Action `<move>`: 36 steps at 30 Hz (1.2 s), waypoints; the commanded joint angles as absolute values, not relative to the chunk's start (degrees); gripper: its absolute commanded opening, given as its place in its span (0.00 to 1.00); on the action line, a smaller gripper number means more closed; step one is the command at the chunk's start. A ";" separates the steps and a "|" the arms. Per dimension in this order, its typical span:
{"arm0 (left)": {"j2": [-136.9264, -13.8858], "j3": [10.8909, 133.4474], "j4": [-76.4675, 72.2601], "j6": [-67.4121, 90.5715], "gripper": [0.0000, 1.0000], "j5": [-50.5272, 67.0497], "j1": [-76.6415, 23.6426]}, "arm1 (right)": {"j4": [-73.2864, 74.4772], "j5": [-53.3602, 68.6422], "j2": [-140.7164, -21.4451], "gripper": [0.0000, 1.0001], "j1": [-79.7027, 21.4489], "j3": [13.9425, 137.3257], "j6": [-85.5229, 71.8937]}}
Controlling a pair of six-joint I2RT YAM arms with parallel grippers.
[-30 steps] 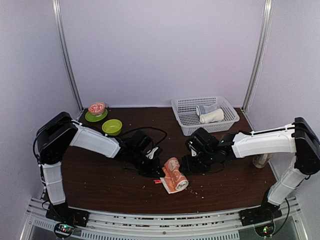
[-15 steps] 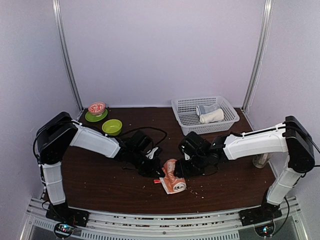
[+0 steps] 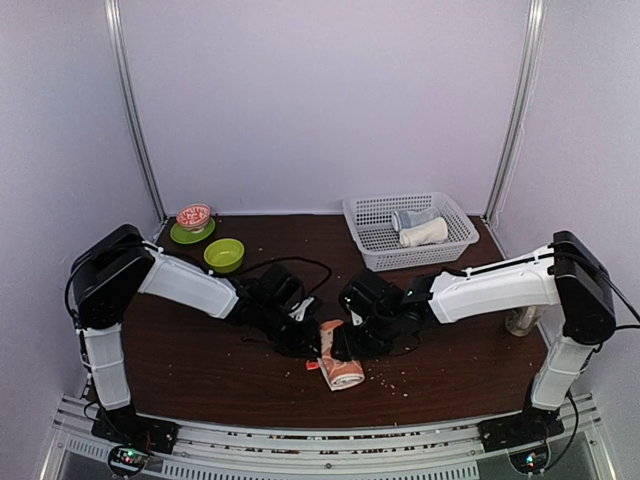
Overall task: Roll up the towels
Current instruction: Roll the towel at the center of the board, then smooth out the towel at the center of the board.
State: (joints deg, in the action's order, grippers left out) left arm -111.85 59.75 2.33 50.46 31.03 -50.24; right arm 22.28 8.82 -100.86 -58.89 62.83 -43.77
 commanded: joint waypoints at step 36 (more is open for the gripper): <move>-109.98 58.43 -12.35 55.04 0.08 36.30 -48.08 | 23.37 9.27 -105.13 0.61 -60.44 65.09 -41.74</move>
